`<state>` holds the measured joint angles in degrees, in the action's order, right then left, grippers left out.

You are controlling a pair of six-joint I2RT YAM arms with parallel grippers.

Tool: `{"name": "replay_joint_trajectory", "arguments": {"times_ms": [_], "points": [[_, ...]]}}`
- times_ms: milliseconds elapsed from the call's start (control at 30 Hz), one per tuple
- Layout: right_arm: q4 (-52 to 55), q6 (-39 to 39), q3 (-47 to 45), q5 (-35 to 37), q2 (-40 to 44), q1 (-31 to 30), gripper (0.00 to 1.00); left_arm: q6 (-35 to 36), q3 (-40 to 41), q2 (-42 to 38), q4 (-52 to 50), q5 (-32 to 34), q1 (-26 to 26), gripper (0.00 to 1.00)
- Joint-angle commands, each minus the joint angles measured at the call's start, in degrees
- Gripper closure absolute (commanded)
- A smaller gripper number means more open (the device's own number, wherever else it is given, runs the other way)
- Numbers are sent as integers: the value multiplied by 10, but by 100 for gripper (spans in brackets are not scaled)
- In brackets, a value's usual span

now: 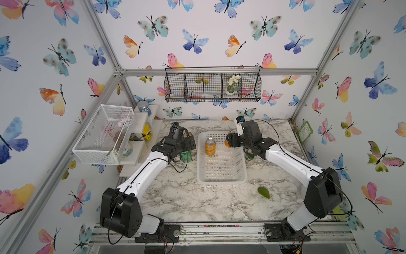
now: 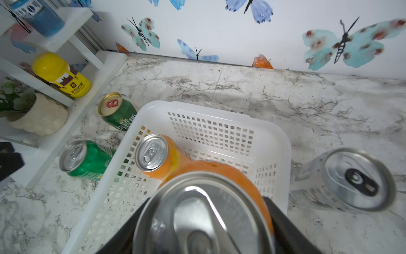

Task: Take out the drinks from the basket
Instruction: Pick up the drink from the basket.

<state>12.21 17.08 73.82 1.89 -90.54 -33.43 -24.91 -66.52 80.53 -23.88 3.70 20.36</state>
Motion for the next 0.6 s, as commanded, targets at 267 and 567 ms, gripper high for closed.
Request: {"name": "replay_joint_trajectory", "arguments": {"times_ms": [267, 567], "points": [[-7, 27, -81, 16, 119, -3, 43, -1, 4, 1, -2, -26, -2, 1], [17, 41, -135, 62, 190, -3, 43, -1, 7, -3, -3, -27, -2, 1]]}}
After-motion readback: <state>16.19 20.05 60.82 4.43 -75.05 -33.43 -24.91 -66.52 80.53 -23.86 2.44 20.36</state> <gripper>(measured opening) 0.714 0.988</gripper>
